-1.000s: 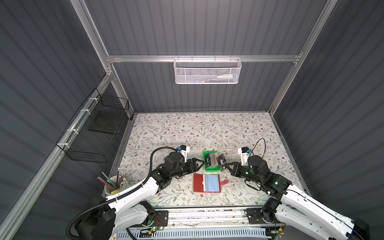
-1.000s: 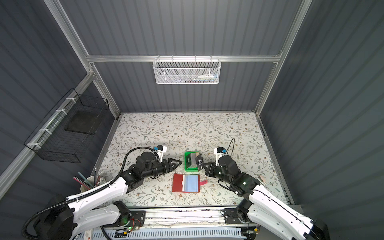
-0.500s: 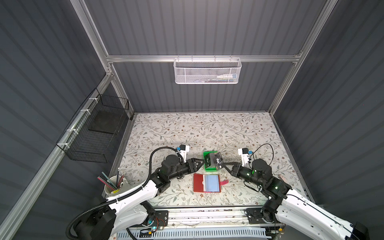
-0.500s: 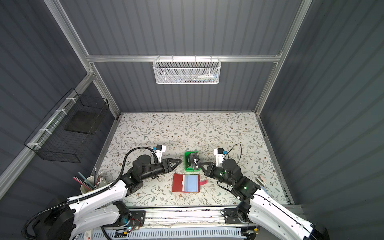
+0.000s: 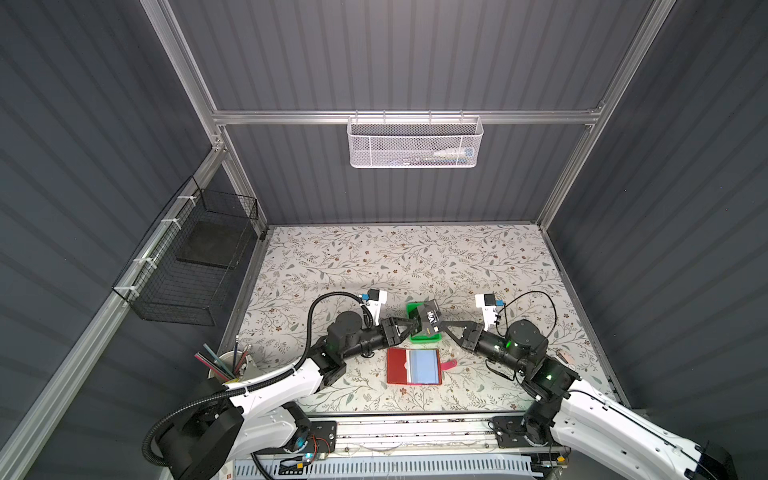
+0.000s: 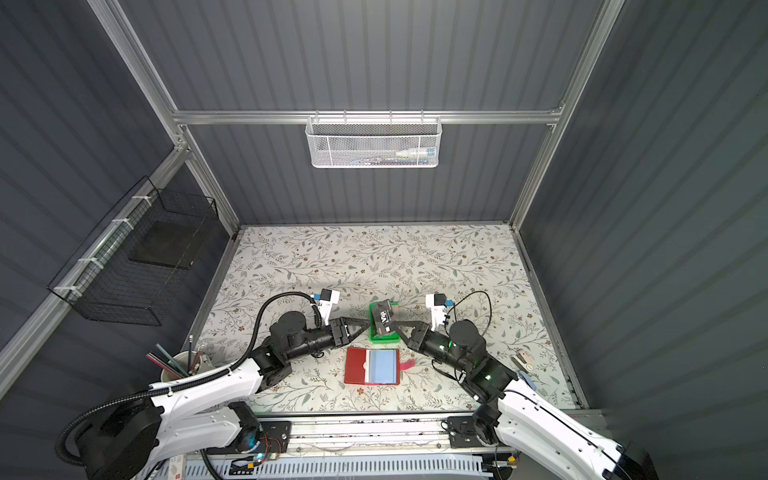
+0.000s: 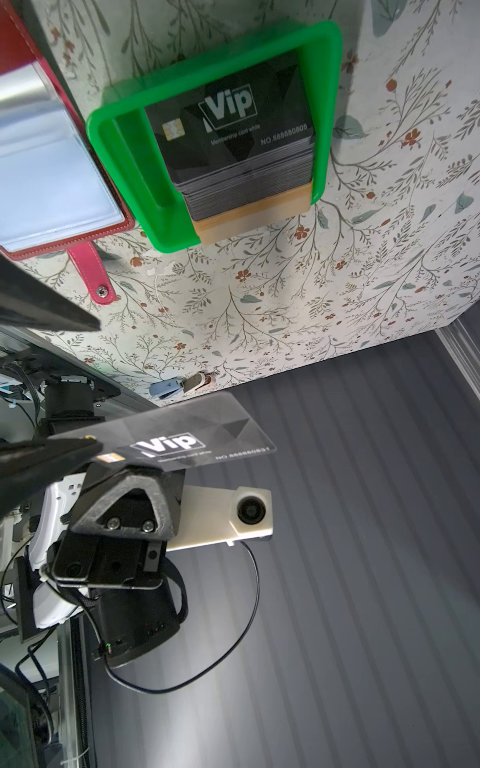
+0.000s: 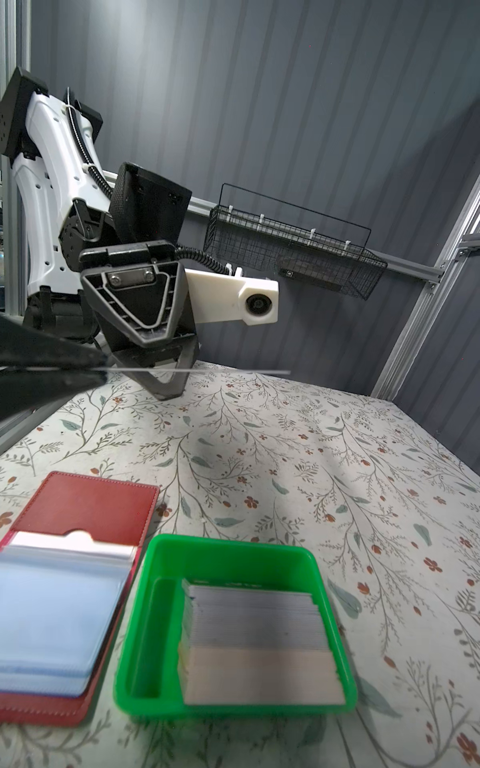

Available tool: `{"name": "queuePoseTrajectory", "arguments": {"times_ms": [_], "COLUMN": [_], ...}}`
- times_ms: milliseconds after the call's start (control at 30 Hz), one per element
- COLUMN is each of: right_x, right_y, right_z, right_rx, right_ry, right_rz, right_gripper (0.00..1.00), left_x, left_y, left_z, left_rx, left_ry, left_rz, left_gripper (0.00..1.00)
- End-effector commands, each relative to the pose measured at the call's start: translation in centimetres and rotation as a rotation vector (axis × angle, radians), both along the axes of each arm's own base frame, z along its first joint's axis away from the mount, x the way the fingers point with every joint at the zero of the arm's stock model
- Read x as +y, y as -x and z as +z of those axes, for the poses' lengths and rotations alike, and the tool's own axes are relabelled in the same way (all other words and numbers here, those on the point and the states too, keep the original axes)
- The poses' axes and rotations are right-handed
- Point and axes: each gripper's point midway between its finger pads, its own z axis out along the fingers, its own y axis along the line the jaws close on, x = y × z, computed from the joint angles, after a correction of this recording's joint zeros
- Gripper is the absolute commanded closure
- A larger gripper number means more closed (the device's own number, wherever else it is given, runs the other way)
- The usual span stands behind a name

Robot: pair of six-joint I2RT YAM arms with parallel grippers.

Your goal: Put the credit cards into the card holder

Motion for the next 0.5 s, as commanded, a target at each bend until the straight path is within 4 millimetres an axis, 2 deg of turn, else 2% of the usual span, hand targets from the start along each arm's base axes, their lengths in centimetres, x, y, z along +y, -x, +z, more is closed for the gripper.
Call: {"name": "queuePoseTrajectory", "arguments": {"times_ms": [0,367,467], "right_x": [0.4,1.0,1.0], "right_y": [0.2,0.3,0.3], "right_z": [1.0,0.3,0.3], "right_rx": [-0.028,-0.017,-0.020], "right_ry": [-0.042,-0.064,-0.072], "right_rz": [0.022,0.048,0.049], "right_gripper": [1.00,1.00,1.00], "left_x": [-1.0,-2.0,-2.2], "left_y": [0.4,0.5,0.6], "left_z": [2.6,4.2,4.4], "left_rx": [-0.024,-0.007,-0.004], "left_ry": [0.089,0.148,0.152], "left_rz": [-0.049,-0.086,-0.094], "left_gripper": [0.64,0.68,0.73]}}
